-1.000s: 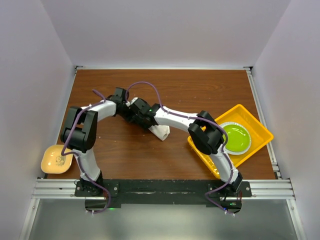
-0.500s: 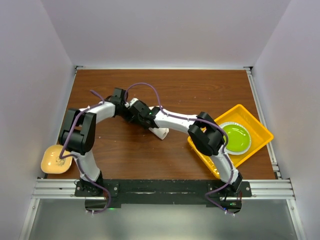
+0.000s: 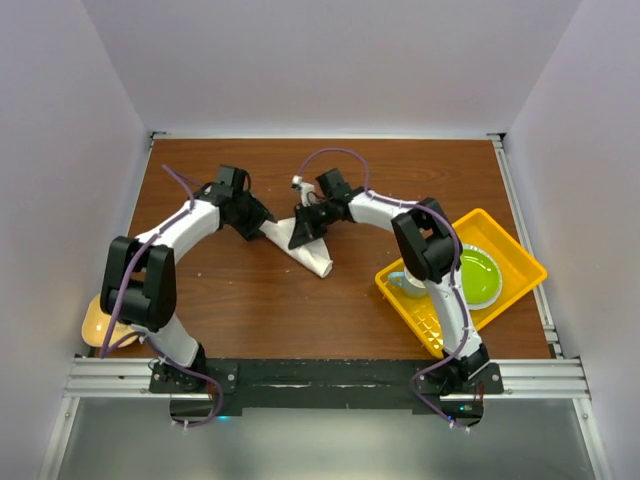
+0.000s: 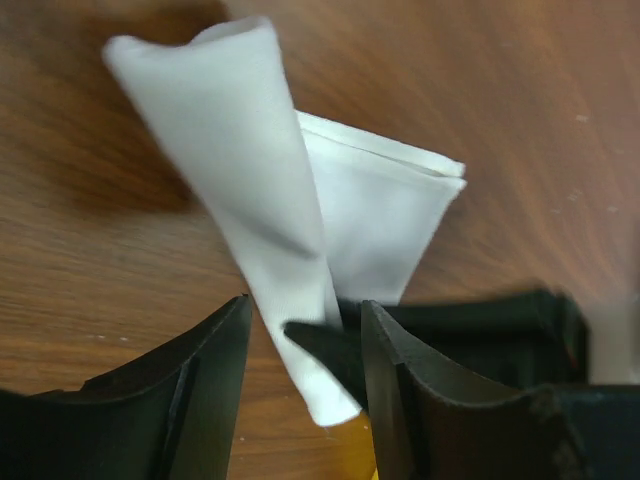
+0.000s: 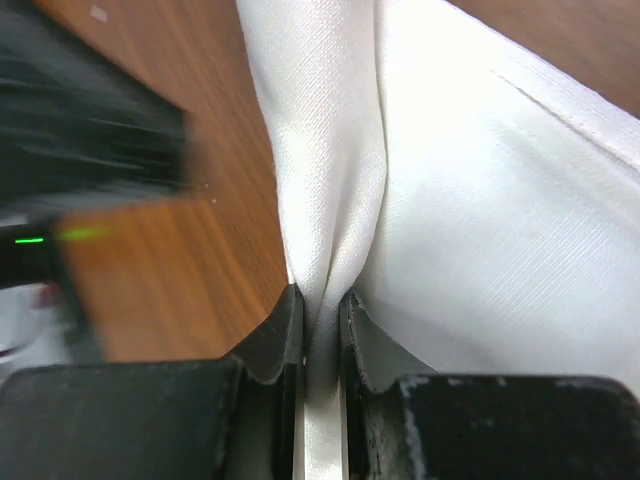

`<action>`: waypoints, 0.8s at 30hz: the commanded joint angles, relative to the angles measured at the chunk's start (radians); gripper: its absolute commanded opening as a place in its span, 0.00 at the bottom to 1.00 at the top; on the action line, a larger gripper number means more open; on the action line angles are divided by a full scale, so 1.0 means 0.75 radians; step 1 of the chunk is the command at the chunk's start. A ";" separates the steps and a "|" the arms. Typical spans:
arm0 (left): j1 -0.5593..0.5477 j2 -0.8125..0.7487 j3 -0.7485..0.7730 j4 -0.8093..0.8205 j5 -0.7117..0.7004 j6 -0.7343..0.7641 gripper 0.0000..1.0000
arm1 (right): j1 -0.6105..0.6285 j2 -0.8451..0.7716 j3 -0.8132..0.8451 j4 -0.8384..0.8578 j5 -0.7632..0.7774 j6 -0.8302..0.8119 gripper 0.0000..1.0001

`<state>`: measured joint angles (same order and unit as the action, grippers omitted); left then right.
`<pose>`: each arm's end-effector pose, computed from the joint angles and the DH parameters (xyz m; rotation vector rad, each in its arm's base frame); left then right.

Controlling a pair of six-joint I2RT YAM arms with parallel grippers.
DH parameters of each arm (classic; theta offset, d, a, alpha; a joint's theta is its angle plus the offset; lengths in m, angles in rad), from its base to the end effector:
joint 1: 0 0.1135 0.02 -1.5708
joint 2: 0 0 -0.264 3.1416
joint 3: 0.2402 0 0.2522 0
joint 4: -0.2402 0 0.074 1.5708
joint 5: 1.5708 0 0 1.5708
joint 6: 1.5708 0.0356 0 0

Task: Fold the napkin, place the utensils inside, and roll it up
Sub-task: Roll the napkin with the utensil

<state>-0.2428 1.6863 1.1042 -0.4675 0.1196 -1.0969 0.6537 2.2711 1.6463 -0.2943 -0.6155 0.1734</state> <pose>0.3314 -0.0865 0.1964 -1.0978 2.5183 -0.5837 0.3736 0.3121 0.1388 -0.8806 2.4342 1.0986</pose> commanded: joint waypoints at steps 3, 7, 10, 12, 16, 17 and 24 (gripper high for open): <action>-0.004 -0.089 0.017 0.115 0.059 0.057 0.50 | -0.170 0.260 -0.001 -0.176 -0.345 0.184 0.00; -0.006 -0.060 -0.028 0.220 0.131 0.029 0.39 | -0.180 0.287 0.020 -0.217 -0.317 0.180 0.00; -0.006 -0.023 -0.045 0.343 0.198 0.010 0.31 | -0.186 0.295 0.016 -0.217 -0.288 0.202 0.00; -0.006 0.005 -0.063 0.441 0.217 0.000 0.27 | -0.188 0.304 0.022 -0.219 -0.282 0.211 0.00; -0.001 0.089 -0.104 0.548 0.245 -0.030 0.16 | -0.186 0.296 0.032 -0.239 -0.251 0.205 0.00; 0.001 0.108 -0.118 0.560 0.246 -0.033 0.15 | -0.186 0.289 0.038 -0.250 -0.241 0.186 0.02; 0.027 0.239 -0.108 0.456 0.194 0.020 0.08 | -0.184 0.155 0.100 -0.389 -0.086 0.076 0.18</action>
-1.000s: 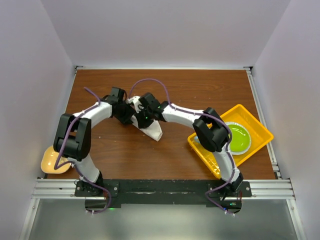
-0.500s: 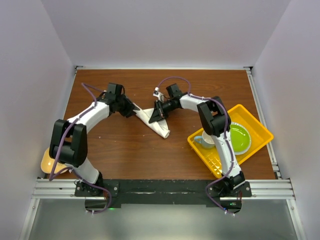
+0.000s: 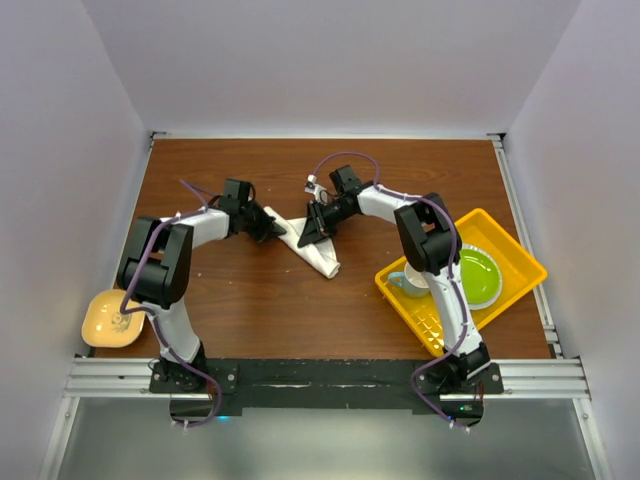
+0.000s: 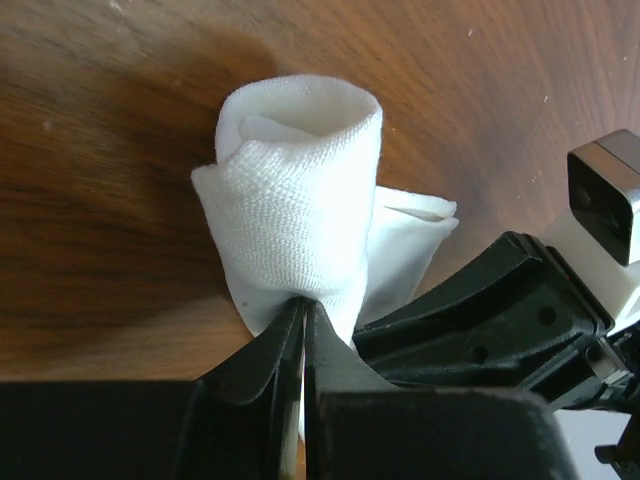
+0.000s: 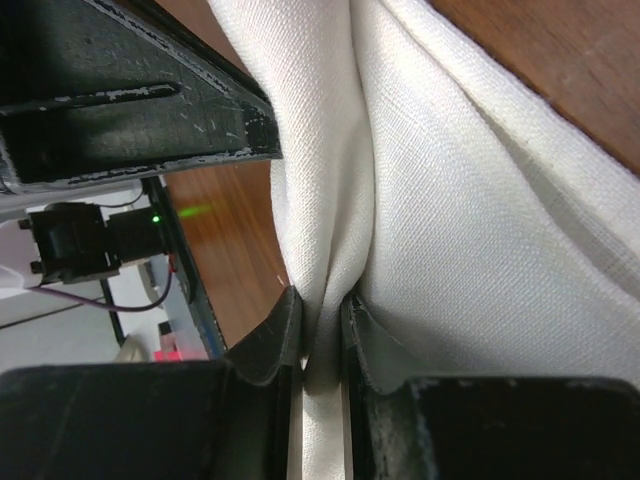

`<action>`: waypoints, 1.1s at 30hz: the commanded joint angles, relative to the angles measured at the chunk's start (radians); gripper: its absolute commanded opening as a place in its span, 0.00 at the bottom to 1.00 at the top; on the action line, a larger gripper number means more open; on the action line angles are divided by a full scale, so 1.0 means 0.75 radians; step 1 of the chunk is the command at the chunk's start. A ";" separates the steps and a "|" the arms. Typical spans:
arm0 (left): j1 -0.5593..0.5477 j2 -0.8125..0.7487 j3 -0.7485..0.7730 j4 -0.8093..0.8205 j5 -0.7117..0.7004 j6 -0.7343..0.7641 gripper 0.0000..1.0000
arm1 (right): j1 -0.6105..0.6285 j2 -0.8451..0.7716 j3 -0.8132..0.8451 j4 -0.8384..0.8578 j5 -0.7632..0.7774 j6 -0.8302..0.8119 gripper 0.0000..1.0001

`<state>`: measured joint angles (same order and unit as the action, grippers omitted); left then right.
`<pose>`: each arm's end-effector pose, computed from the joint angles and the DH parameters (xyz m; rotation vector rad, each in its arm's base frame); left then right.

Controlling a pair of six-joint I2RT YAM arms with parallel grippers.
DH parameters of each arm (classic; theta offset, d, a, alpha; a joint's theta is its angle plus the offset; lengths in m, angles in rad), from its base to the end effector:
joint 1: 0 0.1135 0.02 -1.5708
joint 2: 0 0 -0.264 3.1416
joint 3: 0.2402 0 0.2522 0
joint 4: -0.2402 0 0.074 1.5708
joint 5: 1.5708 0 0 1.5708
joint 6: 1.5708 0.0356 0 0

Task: Fold the napkin, place the utensils inside, and roll it up
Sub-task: Roll the napkin with the utensil

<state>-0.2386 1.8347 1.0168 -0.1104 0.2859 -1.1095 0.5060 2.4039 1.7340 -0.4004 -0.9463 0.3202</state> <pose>0.3522 -0.0960 0.1440 -1.0154 2.4873 -0.8592 0.4147 0.2628 0.1028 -0.5950 2.6237 1.5245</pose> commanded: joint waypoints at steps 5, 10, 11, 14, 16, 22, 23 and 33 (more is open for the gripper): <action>0.030 0.067 -0.006 -0.039 -0.023 0.064 0.07 | 0.035 -0.174 0.011 -0.323 0.476 -0.184 0.38; 0.036 0.088 0.010 -0.067 -0.021 0.074 0.06 | 0.060 -0.303 -0.050 -0.380 0.613 -0.259 0.55; 0.038 0.090 0.015 -0.068 -0.021 0.076 0.06 | 0.060 -0.323 -0.064 -0.389 0.636 -0.273 0.57; 0.038 0.096 0.023 -0.072 -0.011 0.072 0.06 | 0.060 -0.397 -0.142 -0.387 0.689 -0.308 0.57; 0.038 0.098 0.027 -0.074 -0.007 0.070 0.06 | 0.060 -0.426 -0.191 -0.389 0.703 -0.325 0.54; 0.038 0.102 0.033 -0.096 0.003 0.066 0.05 | 0.062 -0.469 -0.344 -0.317 0.811 -0.323 0.35; 0.038 0.102 0.035 -0.100 0.001 0.068 0.05 | 0.066 -0.464 -0.348 -0.319 0.838 -0.325 0.33; 0.040 0.096 0.058 -0.164 0.011 0.089 0.05 | 0.211 -0.654 -0.287 -0.230 1.155 -0.359 0.51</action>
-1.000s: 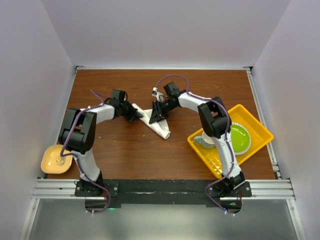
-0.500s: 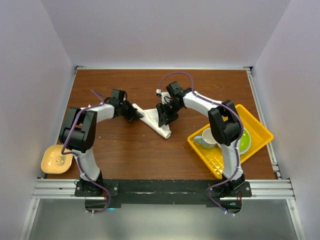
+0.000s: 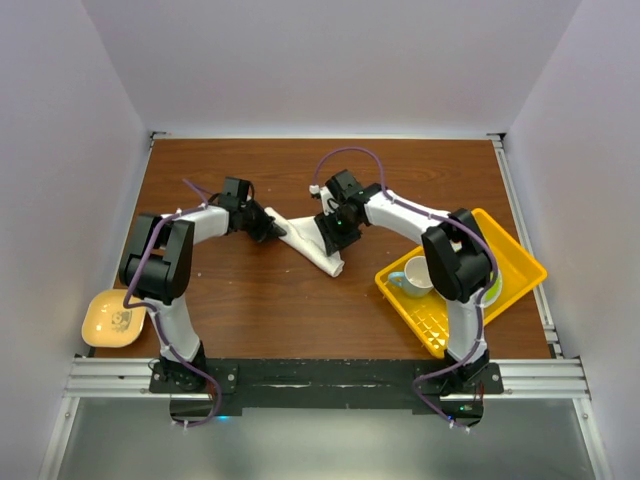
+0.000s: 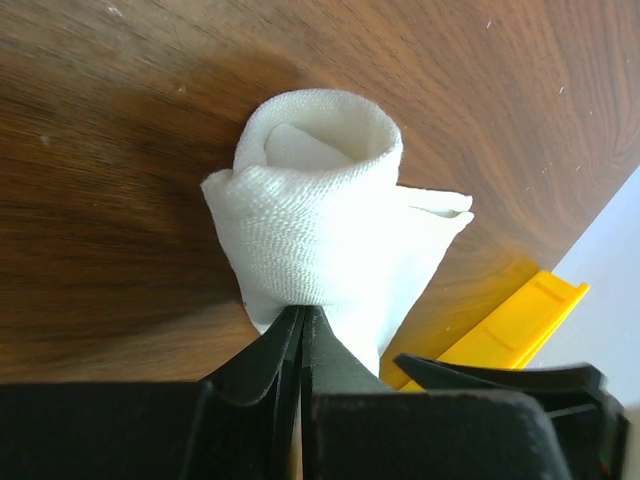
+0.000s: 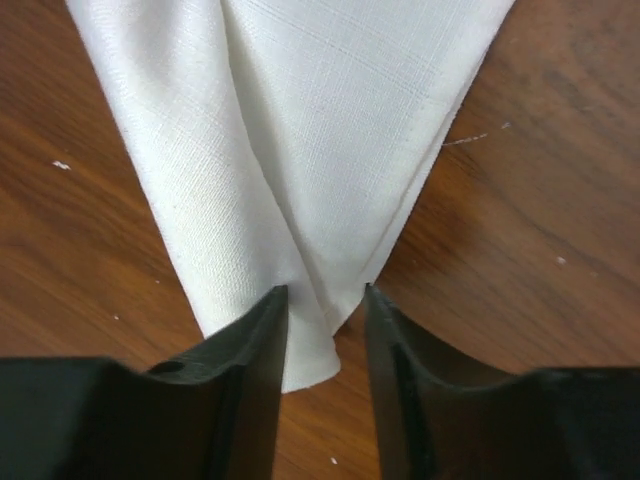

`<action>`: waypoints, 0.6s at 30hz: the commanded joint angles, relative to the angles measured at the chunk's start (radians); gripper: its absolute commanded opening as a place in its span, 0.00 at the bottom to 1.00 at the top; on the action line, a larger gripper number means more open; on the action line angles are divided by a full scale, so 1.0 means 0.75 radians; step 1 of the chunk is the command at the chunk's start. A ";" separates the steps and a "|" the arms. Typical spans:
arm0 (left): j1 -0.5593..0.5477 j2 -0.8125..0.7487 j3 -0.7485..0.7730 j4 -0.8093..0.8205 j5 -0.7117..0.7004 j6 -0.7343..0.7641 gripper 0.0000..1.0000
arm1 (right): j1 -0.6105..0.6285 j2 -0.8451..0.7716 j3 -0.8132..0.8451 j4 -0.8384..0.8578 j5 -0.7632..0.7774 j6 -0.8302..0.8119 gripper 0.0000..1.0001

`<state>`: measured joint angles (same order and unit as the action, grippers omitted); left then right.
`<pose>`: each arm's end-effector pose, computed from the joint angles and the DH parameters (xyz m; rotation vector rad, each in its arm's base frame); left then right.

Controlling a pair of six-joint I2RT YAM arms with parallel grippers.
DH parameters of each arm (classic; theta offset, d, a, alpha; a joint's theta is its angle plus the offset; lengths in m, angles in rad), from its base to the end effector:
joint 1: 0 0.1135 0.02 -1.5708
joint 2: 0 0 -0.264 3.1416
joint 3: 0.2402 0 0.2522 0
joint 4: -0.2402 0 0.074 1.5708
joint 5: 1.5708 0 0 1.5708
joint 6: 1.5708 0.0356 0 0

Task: Fold the napkin, place the utensils inside, and roll it up
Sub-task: Roll the napkin with the utensil

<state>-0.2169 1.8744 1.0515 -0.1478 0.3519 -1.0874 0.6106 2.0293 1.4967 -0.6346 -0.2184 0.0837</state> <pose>0.3589 -0.0916 0.1380 -1.0161 2.5417 -0.8994 0.3406 0.2477 0.1775 -0.7887 2.6835 0.4829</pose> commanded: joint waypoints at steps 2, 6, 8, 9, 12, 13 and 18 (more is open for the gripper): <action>0.011 0.039 0.013 -0.124 -0.072 0.059 0.05 | 0.100 -0.167 0.033 0.136 0.187 -0.062 0.57; 0.011 0.039 0.034 -0.161 -0.068 0.059 0.05 | 0.200 -0.090 0.084 0.222 0.201 -0.146 0.69; 0.011 0.041 0.038 -0.177 -0.062 0.057 0.05 | 0.241 -0.037 0.158 0.204 0.258 -0.206 0.71; 0.011 0.041 0.044 -0.185 -0.062 0.057 0.05 | 0.280 -0.002 0.184 0.208 0.289 -0.248 0.72; 0.013 0.039 0.044 -0.196 -0.058 0.051 0.05 | 0.349 0.041 0.199 0.257 0.440 -0.316 0.73; 0.013 0.039 0.044 -0.200 -0.058 0.051 0.05 | 0.366 0.049 0.201 0.263 0.524 -0.334 0.73; 0.015 0.049 0.042 -0.192 -0.042 0.039 0.05 | 0.442 0.109 0.203 0.333 0.653 -0.433 0.73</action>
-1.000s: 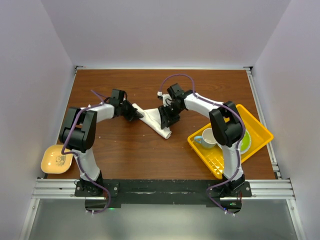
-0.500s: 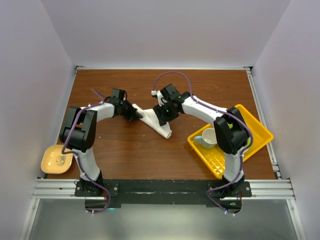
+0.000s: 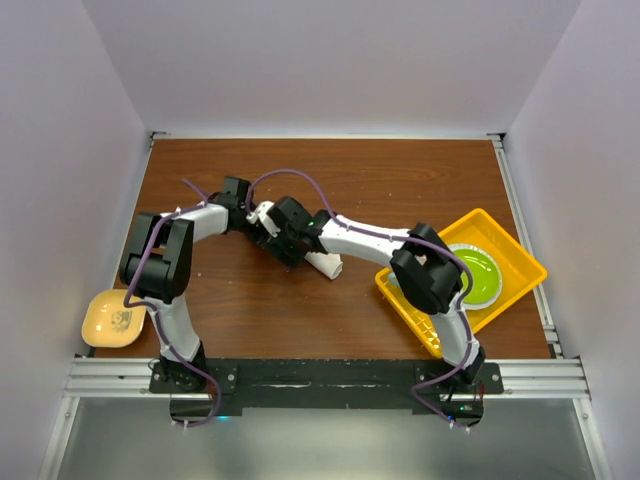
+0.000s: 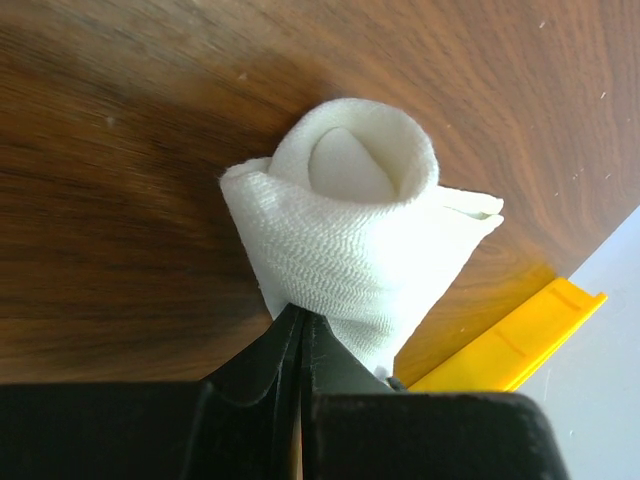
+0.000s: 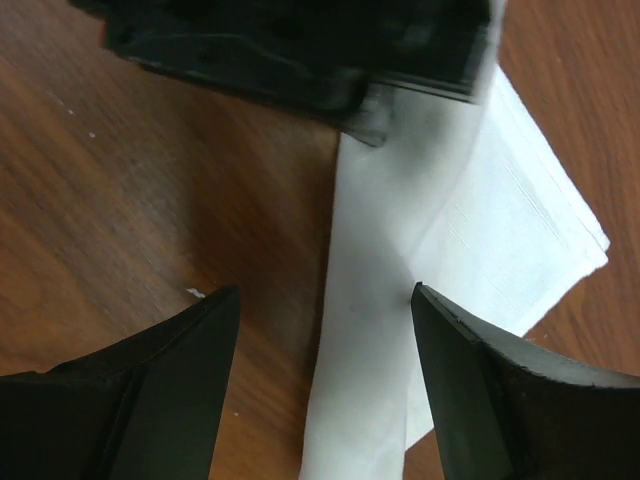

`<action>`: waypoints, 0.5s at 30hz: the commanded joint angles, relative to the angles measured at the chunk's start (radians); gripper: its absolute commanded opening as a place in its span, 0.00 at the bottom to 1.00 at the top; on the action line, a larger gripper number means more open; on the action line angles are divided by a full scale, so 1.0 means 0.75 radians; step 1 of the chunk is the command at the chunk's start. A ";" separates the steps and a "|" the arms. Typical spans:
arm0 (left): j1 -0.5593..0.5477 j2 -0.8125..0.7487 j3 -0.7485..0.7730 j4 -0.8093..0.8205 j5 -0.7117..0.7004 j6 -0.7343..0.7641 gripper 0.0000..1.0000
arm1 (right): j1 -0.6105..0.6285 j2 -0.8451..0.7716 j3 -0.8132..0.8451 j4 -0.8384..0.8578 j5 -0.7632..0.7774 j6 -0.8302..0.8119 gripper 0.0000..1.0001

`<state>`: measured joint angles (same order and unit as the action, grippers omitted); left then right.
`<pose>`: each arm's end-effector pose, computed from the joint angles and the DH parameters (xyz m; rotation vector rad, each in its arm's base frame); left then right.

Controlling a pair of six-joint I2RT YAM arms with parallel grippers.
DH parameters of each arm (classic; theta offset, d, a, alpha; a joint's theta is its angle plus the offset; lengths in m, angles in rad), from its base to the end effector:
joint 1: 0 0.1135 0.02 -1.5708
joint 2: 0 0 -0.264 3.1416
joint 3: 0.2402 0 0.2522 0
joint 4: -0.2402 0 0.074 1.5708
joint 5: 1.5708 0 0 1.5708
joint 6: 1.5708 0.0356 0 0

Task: Fold the napkin, place the utensils inside, and roll it up
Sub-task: Roll the napkin with the utensil

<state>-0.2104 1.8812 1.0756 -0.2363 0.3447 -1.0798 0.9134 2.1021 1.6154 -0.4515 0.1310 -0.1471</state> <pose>0.3572 -0.0886 0.1369 -1.0598 2.5960 -0.8456 0.2866 0.3636 0.1914 -1.2198 2.1869 0.1540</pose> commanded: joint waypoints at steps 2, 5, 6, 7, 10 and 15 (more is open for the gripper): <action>0.006 0.040 0.010 -0.071 -0.030 0.020 0.05 | 0.046 0.046 0.049 0.093 0.218 -0.139 0.72; 0.006 0.042 0.010 -0.069 -0.030 0.018 0.05 | 0.052 0.085 0.041 0.101 0.265 -0.154 0.70; 0.006 0.042 0.012 -0.067 -0.028 0.014 0.05 | 0.050 0.091 0.039 0.099 0.273 -0.150 0.69; 0.008 0.044 0.012 -0.067 -0.028 0.016 0.05 | 0.052 0.097 0.035 0.099 0.277 -0.146 0.69; 0.008 0.048 0.016 -0.067 -0.026 0.018 0.05 | 0.052 0.108 0.018 0.111 0.257 -0.150 0.67; 0.013 0.054 0.026 -0.076 -0.022 0.024 0.05 | 0.044 0.134 0.026 0.105 0.204 -0.154 0.63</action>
<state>-0.2043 1.8885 1.0790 -0.2485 0.3553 -1.0805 0.9550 2.1685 1.6169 -0.3889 0.2897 -0.2409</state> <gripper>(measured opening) 0.051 0.661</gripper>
